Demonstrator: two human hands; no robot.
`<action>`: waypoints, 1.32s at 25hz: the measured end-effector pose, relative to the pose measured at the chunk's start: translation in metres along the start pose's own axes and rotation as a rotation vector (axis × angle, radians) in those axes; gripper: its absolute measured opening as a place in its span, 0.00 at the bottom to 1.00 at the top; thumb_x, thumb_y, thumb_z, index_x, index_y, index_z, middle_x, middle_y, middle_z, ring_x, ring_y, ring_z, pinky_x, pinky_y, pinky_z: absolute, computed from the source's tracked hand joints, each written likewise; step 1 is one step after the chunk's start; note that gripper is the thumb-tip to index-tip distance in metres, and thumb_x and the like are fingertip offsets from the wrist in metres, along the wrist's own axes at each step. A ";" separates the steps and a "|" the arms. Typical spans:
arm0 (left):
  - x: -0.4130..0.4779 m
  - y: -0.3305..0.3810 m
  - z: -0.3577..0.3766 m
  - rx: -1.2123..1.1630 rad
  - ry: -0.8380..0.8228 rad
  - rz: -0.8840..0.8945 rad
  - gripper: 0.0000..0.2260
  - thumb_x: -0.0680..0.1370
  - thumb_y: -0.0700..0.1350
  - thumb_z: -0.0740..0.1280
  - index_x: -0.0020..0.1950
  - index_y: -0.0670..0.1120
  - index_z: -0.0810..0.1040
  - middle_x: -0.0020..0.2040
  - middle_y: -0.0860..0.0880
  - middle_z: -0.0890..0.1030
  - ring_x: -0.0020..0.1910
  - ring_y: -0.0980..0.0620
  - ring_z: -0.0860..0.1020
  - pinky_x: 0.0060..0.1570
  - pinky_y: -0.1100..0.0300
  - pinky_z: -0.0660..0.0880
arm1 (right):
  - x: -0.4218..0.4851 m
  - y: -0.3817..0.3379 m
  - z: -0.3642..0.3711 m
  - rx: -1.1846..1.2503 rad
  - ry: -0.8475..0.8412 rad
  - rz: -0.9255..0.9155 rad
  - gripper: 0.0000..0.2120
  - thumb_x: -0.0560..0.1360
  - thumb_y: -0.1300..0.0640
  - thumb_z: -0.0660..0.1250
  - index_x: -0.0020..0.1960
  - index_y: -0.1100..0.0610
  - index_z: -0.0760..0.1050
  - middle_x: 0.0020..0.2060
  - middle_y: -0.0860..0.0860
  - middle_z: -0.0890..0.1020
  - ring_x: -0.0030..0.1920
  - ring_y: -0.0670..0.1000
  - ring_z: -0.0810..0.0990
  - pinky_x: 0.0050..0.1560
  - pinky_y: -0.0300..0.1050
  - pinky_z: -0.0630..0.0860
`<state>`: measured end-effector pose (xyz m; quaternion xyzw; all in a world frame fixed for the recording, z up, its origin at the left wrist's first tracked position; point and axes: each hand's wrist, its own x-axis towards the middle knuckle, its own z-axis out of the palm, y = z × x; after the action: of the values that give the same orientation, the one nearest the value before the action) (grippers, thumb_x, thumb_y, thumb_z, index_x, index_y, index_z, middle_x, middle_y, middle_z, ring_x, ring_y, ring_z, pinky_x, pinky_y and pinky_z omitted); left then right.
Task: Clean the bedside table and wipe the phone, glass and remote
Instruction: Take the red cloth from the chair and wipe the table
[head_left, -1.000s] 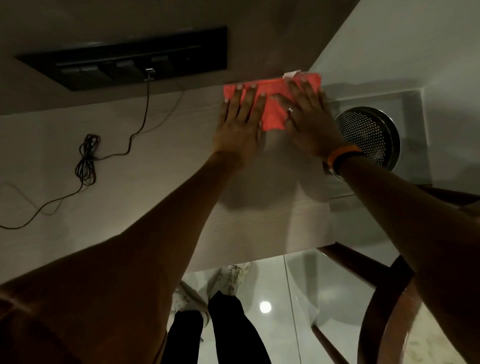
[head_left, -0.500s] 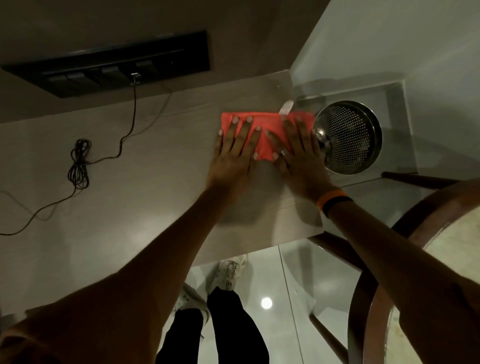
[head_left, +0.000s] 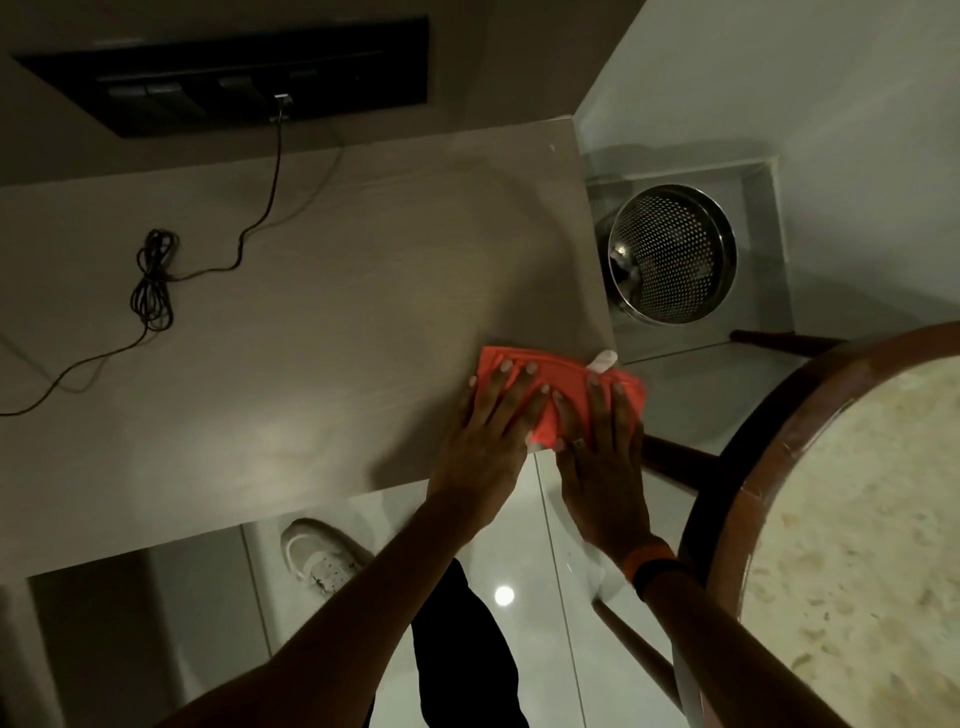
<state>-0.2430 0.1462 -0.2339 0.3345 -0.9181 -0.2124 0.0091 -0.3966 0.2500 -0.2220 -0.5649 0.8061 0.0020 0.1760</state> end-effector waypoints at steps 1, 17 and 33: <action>-0.008 0.001 -0.001 0.000 0.001 0.010 0.30 0.82 0.48 0.62 0.83 0.48 0.55 0.83 0.46 0.52 0.83 0.41 0.48 0.78 0.39 0.54 | -0.008 -0.002 0.002 0.040 0.002 0.016 0.28 0.83 0.51 0.55 0.82 0.50 0.56 0.83 0.59 0.51 0.82 0.65 0.45 0.77 0.74 0.56; -0.144 -0.076 -0.081 -0.612 0.111 -0.462 0.10 0.73 0.50 0.70 0.53 0.51 0.83 0.46 0.55 0.84 0.46 0.49 0.83 0.52 0.55 0.76 | -0.026 -0.114 -0.045 0.708 -0.411 0.177 0.17 0.72 0.50 0.62 0.57 0.41 0.81 0.42 0.43 0.87 0.42 0.45 0.84 0.43 0.37 0.78; -0.199 -0.185 -0.077 0.020 0.027 -0.440 0.31 0.84 0.59 0.53 0.82 0.43 0.54 0.83 0.43 0.54 0.82 0.41 0.50 0.77 0.39 0.55 | 0.016 -0.264 0.003 -0.052 -0.066 -0.464 0.24 0.82 0.53 0.58 0.77 0.58 0.67 0.79 0.60 0.64 0.79 0.60 0.62 0.76 0.62 0.62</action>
<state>0.0369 0.1130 -0.2123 0.5295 -0.8249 -0.1957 -0.0283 -0.1600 0.1408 -0.1774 -0.7389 0.6482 0.0007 0.1838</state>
